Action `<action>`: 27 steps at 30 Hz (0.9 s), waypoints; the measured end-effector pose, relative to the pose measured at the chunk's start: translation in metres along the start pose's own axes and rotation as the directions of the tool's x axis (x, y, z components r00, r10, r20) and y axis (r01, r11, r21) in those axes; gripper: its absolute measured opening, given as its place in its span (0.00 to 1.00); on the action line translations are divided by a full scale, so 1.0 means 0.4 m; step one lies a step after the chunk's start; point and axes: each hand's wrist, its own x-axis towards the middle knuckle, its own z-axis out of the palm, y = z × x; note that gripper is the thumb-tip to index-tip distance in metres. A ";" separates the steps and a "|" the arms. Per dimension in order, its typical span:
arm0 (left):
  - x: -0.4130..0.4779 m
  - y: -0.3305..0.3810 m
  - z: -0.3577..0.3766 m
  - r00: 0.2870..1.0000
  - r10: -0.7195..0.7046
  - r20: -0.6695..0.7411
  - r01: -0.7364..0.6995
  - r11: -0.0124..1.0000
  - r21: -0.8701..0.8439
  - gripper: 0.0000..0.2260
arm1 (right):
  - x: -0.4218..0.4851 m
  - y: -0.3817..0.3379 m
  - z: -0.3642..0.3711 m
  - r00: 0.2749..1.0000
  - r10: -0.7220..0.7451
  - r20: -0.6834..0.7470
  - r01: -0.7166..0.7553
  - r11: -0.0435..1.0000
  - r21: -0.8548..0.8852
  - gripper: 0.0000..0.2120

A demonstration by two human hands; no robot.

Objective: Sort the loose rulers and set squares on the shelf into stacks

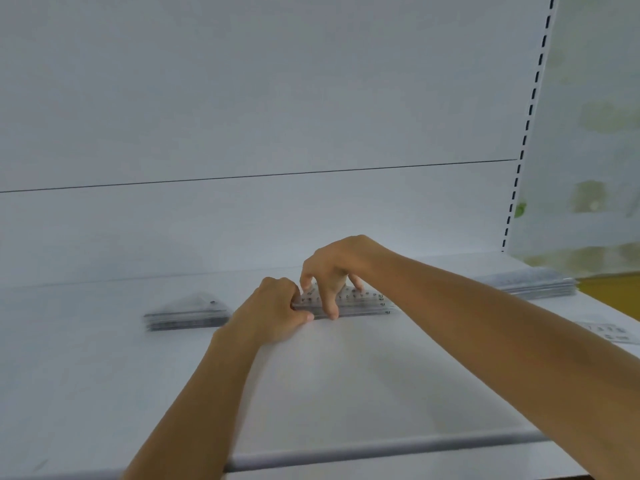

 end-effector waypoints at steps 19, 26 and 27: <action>-0.021 0.036 -0.012 0.998 -0.056 -0.024 0.055 0.998 -0.022 0.25 | -0.097 0.147 0.113 0.981 0.111 -0.159 -0.052 0.941 0.334 0.26; -0.019 0.047 -0.020 0.996 -0.087 -0.027 0.087 0.996 0.020 0.22 | -0.103 0.123 0.113 0.976 0.110 -0.186 -0.057 0.961 0.269 0.20; -0.019 0.048 -0.020 0.996 -0.087 -0.029 0.088 0.996 0.020 0.21 | -0.104 0.120 0.109 0.978 0.108 -0.176 -0.062 0.967 0.249 0.20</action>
